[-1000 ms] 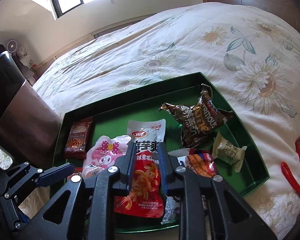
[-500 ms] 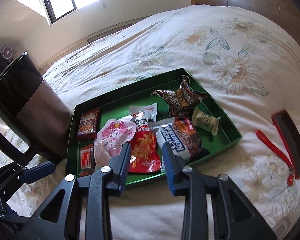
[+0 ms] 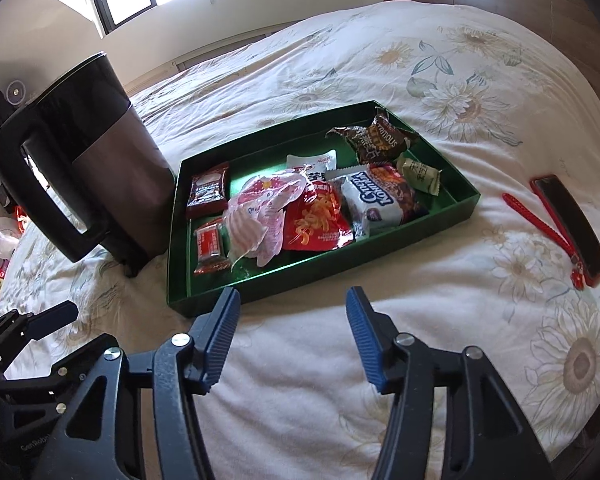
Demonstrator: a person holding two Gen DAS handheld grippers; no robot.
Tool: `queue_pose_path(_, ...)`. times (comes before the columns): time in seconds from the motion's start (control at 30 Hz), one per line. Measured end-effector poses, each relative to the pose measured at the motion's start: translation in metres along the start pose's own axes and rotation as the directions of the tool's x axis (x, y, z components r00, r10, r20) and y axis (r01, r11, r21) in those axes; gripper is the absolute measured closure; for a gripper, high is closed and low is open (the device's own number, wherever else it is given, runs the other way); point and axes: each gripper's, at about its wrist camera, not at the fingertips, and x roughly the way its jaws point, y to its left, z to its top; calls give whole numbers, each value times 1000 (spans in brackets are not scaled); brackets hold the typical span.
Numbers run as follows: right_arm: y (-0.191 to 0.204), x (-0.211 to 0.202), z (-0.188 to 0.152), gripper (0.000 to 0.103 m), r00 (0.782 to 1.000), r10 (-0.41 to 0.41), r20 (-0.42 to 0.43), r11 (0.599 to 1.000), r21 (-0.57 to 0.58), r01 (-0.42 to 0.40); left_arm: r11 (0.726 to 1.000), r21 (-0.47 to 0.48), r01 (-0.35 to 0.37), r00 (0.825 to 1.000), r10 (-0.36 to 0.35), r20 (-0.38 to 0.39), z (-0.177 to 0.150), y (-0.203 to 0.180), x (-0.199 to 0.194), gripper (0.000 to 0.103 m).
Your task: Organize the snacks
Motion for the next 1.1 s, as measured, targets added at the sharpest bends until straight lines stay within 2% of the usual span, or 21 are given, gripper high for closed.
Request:
queue_pose_path(0.3, 24, -15, -29, 0, 1000, 4, -19, 1000, -22, -4, 995, -90, -36, 999, 35, -20, -34, 36, -18, 43)
queue_pose_path(0.7, 49, -38, -55, 0, 1000, 5, -7, 1000, -29, -5, 983, -153, -103, 994, 106, 10, -74, 76, -50, 41)
queue_pose_path(1.03, 78, -48, -74, 0, 1000, 9, -1, 998, -66, -9, 968, -200, -150, 989, 150, -19, -114, 111, -71, 41)
queue_pose_path(1.1, 85, -51, -77, 0, 1000, 10, 1, 997, -79, -10, 962, -224, -158, 987, 156, -27, -121, 119, -73, 37)
